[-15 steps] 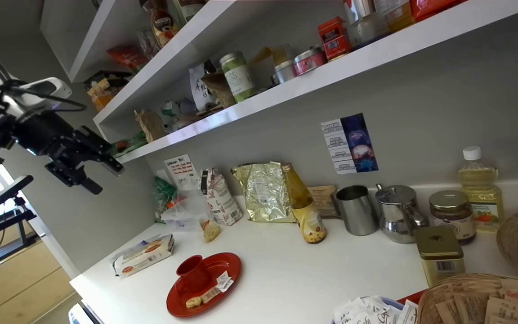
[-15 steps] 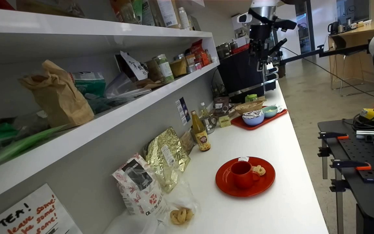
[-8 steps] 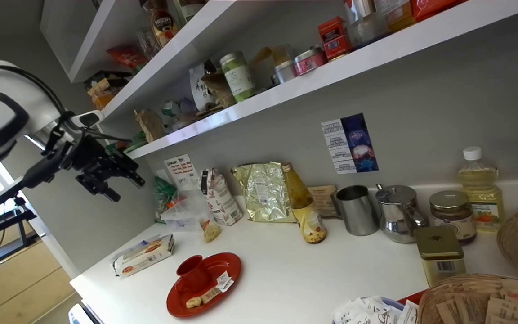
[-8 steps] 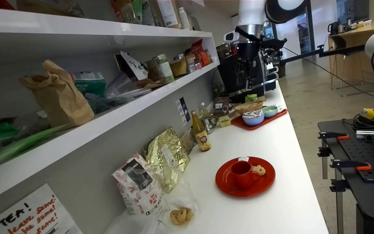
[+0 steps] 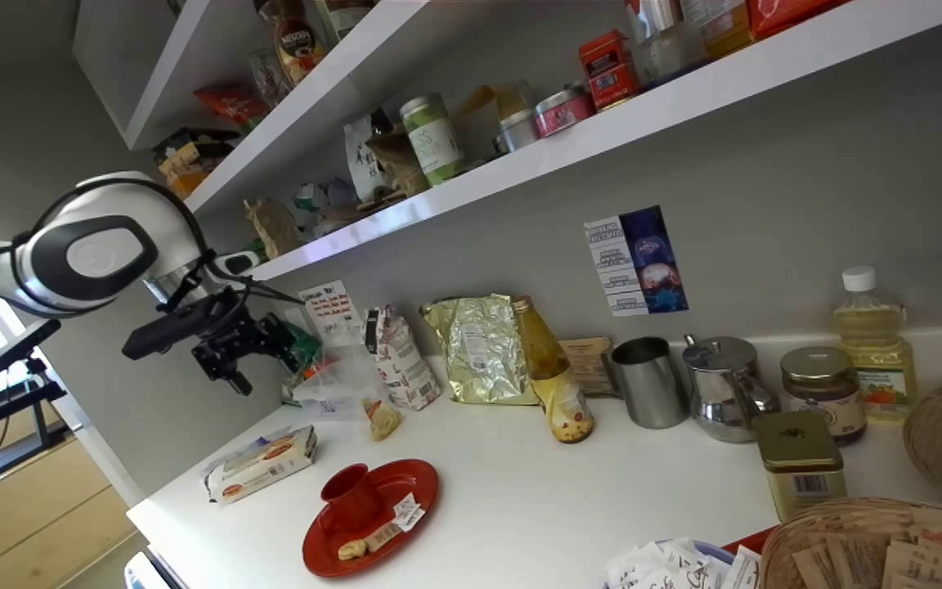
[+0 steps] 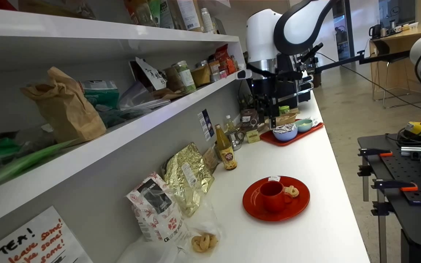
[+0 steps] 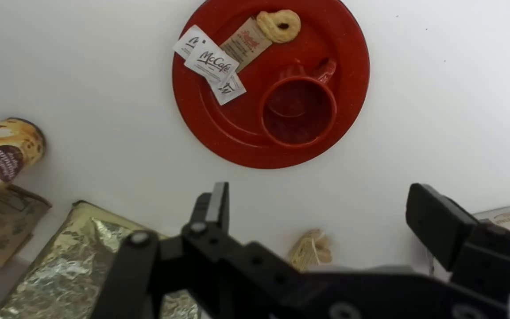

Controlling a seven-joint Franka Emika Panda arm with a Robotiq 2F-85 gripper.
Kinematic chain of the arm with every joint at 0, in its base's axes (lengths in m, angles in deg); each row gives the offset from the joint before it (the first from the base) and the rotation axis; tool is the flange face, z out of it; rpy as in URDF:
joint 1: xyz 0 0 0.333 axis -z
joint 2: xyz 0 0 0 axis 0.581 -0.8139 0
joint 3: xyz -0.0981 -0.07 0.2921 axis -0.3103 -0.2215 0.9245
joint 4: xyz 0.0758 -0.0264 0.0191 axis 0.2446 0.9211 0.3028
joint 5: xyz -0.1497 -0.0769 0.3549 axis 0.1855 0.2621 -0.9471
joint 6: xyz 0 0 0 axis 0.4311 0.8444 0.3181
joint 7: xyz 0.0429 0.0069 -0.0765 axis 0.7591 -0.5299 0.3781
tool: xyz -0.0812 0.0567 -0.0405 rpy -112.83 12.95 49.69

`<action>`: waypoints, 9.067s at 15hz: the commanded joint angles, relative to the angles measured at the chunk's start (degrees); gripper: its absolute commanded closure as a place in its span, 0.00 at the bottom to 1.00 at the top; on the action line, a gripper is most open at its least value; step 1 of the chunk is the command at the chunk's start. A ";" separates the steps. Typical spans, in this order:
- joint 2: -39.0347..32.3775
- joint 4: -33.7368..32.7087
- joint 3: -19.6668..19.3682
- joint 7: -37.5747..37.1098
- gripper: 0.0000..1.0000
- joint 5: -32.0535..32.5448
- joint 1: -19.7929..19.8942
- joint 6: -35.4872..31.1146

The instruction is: Put the cup on the counter

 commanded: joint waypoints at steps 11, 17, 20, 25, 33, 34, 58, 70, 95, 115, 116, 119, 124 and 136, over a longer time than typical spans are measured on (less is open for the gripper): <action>-17.49 -6.54 7.94 -7.45 0.00 6.07 2.75 2.94; -20.93 -13.97 7.07 -12.31 0.00 8.88 4.76 3.82; -24.20 -17.64 6.32 -13.51 0.00 10.00 5.78 5.28; -30.16 -19.26 6.09 -15.50 0.00 12.60 5.24 6.53; -35.69 -21.32 5.99 -16.75 0.00 13.40 4.04 8.12; -36.17 -21.95 5.85 -16.90 0.00 13.35 4.13 8.36; -48.64 -32.56 5.48 -19.45 0.62 11.69 4.03 13.76; -47.03 -32.90 6.35 -17.43 0.98 10.00 5.65 16.87; -22.78 -7.51 -3.53 -18.02 0.98 11.05 18.17 7.34; -35.38 -13.73 -2.02 -16.80 0.98 9.51 18.04 6.33; -36.04 -13.94 -1.96 -16.78 0.98 9.39 18.04 6.25; -37.51 -14.50 -1.95 -16.60 0.98 9.07 18.22 6.30; -39.00 -15.37 -1.90 -16.38 0.98 8.54 18.55 6.38; -39.07 -14.71 -2.19 -14.23 0.60 9.82 18.13 6.29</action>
